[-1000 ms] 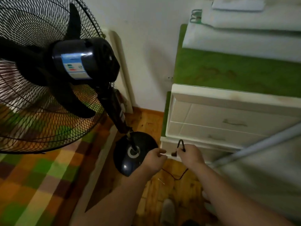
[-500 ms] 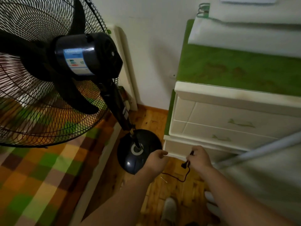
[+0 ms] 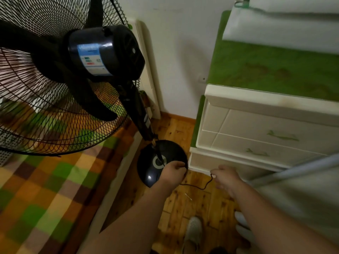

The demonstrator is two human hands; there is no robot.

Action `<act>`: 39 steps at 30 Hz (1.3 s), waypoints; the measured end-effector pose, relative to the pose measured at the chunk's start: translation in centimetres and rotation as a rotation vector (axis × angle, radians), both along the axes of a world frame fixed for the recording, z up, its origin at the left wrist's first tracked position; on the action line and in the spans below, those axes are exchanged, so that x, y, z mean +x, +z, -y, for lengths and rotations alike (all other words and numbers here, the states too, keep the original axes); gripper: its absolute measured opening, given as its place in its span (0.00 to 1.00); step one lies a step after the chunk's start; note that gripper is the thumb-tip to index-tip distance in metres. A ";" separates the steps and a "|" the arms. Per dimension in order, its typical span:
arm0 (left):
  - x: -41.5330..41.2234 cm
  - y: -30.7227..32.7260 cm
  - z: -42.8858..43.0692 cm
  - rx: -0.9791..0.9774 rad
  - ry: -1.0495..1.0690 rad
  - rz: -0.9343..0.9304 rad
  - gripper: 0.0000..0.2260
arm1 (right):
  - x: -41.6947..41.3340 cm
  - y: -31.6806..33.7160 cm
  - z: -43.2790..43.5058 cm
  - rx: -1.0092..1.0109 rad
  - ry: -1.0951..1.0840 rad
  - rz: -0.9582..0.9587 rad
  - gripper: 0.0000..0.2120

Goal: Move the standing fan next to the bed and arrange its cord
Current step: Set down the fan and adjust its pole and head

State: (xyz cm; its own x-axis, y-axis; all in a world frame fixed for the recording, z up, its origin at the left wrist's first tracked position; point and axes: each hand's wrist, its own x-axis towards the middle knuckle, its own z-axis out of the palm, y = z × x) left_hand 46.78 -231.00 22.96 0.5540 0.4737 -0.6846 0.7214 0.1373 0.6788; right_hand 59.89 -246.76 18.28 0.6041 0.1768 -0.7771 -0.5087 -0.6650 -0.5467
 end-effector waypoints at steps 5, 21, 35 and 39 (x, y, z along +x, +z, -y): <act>-0.7 -0.1 -0.4 0.000 0.010 -0.014 0.16 | -0.2 0.6 -0.1 -0.033 0.023 0.082 0.11; -4.2 -0.1 -2.0 0.018 0.103 -0.074 0.15 | -2.8 1.6 -1.8 -0.002 0.194 0.135 0.21; -9.1 -0.9 -8.5 0.076 0.238 -0.036 0.08 | -6.0 2.6 -9.7 0.087 0.349 0.198 0.19; -9.4 -1.2 -11.7 0.087 0.170 -0.018 0.14 | -6.4 3.5 -13.4 0.103 0.355 0.268 0.21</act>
State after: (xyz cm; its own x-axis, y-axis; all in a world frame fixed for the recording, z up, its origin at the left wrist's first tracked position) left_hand 37.39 -219.32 21.81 0.4494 0.6173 -0.6457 0.7047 0.1993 0.6809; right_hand 53.51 -233.40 21.77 0.6697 0.4776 -0.5687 -0.0902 -0.7078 -0.7006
